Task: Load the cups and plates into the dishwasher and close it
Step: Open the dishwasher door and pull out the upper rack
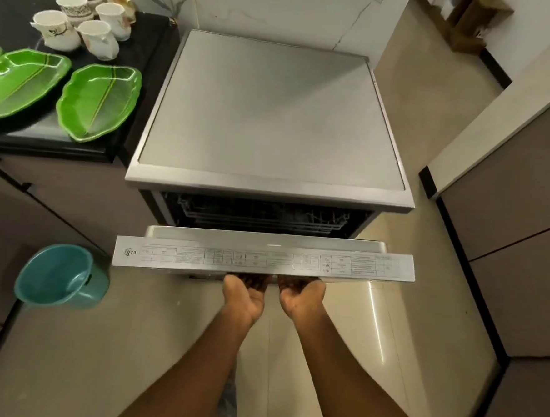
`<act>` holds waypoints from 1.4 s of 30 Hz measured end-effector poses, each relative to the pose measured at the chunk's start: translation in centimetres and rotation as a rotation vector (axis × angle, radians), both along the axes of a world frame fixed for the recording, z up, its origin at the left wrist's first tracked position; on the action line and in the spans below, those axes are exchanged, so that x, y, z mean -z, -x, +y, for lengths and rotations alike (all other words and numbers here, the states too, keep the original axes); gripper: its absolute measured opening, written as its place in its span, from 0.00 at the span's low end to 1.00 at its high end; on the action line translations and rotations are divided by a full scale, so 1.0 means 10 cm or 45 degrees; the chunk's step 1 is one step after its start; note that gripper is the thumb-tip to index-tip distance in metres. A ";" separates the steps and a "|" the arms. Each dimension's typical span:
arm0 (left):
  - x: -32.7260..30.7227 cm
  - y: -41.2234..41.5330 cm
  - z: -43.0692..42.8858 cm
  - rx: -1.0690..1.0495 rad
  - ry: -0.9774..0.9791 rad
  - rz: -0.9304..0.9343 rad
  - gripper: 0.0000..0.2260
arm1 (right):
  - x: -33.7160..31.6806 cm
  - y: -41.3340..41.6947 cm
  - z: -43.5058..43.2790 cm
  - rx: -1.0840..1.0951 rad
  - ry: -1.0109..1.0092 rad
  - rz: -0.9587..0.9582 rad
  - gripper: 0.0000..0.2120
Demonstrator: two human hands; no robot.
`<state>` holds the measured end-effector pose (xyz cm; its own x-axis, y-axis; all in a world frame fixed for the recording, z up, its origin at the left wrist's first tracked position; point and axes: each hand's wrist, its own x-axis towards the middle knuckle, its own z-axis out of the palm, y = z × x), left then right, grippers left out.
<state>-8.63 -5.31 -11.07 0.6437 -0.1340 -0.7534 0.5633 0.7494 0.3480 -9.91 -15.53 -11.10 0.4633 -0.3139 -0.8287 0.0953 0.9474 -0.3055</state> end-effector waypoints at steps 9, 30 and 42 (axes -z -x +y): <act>-0.07 0.93 0.28 0.350 -1.502 -0.330 0.11 | -0.07 1.07 0.07 -0.425 0.783 0.552 0.05; 0.89 1.45 0.76 1.946 -2.055 -0.851 0.12 | 1.22 2.36 0.60 -1.626 2.553 0.513 0.17; 3.17 3.15 1.17 2.479 -1.864 -0.768 0.29 | 3.04 3.67 0.74 -2.477 2.062 0.508 0.28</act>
<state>-40.11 6.36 -42.80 0.5722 -0.3583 -0.7377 -0.2885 -0.9300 0.2279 -46.61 -8.14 -41.49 0.7990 -0.1090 -0.5914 -0.3313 -0.9005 -0.2817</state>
